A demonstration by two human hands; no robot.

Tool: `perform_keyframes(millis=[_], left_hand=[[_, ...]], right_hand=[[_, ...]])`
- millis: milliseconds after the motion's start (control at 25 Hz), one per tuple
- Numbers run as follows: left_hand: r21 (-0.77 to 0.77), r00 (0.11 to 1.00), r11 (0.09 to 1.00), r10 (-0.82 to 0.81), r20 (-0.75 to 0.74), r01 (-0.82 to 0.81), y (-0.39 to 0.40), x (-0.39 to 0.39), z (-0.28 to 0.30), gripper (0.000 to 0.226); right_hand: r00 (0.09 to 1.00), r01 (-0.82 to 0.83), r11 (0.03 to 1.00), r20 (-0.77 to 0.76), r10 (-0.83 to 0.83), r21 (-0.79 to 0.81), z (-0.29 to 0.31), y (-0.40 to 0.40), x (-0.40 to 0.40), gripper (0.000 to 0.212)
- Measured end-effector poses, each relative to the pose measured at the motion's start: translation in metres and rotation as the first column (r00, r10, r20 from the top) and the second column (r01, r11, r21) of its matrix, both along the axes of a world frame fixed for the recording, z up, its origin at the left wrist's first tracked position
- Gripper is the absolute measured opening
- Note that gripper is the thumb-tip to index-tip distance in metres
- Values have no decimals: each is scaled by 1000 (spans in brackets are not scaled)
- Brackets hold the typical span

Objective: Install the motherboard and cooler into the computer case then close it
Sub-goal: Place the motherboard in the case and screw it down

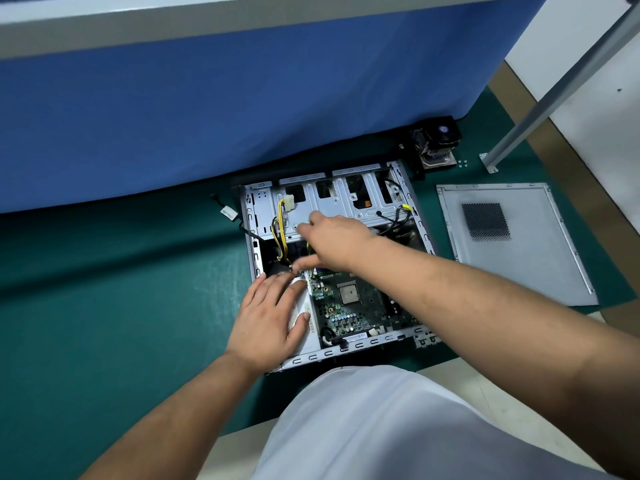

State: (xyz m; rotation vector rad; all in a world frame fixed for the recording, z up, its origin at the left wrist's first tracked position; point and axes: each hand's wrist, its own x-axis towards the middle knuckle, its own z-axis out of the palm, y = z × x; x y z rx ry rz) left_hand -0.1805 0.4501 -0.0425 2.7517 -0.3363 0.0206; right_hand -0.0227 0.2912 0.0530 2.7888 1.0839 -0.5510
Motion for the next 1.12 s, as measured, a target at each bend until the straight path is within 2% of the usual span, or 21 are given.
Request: perform_keyframes(millis=[80,160,200,280,440,520,560,600,680,800,840,920,1000,1040,1120], left_hand=[[-2,1000,1000,0,-1,0,0,0,0,53],[-8,1000,1000,-2,1,2,0,0,0,53],[-10,1000,1000,-3,4,3,0,0,0,53],[-9,1000,1000,-5,2,5,0,0,0,54],[-6,1000,1000,-4,0,4,1,0,-1,53],[-9,1000,1000,-4,-2,4,0,1,0,53],[-10,1000,1000,-5,-1,5,0,1,0,53],[-10,1000,1000,-6,-1,6,0,1,0,53],[-8,1000,1000,-8,-1,8,0,1,0,53],[-9,1000,1000,-5,1,5,1,1,-1,53],[-13,1000,1000,-6,1,6,1,1,-1,53],[-15,1000,1000,-6,7,6,0,1,-1,53],[-16,1000,1000,-5,11,5,0,1,-1,54],[-16,1000,1000,-6,13,7,0,1,0,54],[-16,1000,1000,-8,19,8,0,1,-1,53]], right_hand=[[988,-108,993,-111,112,36,6,-7,2,36],[998,-46,999,-34,47,21,1,-5,-3,26],[999,37,999,36,-37,16,1,1,-6,32],[991,78,996,110,-73,-45,-2,9,-7,55],[996,-53,998,-66,55,25,3,-2,-3,40],[1000,7,1000,6,-7,5,0,-1,-7,27],[994,88,996,63,-87,-8,0,4,-9,32],[987,133,990,96,-128,-40,1,7,-9,47],[987,137,990,94,-133,-43,-2,7,-6,58],[996,-29,999,-89,30,13,5,-5,-4,41],[995,-64,998,-78,65,17,4,-6,-8,37],[999,32,999,29,-33,22,-1,-1,-14,27],[991,109,994,87,-106,-22,-2,6,-16,49],[993,108,994,49,-106,-32,-2,6,-15,55],[997,31,999,-72,-30,9,4,2,-10,47]])
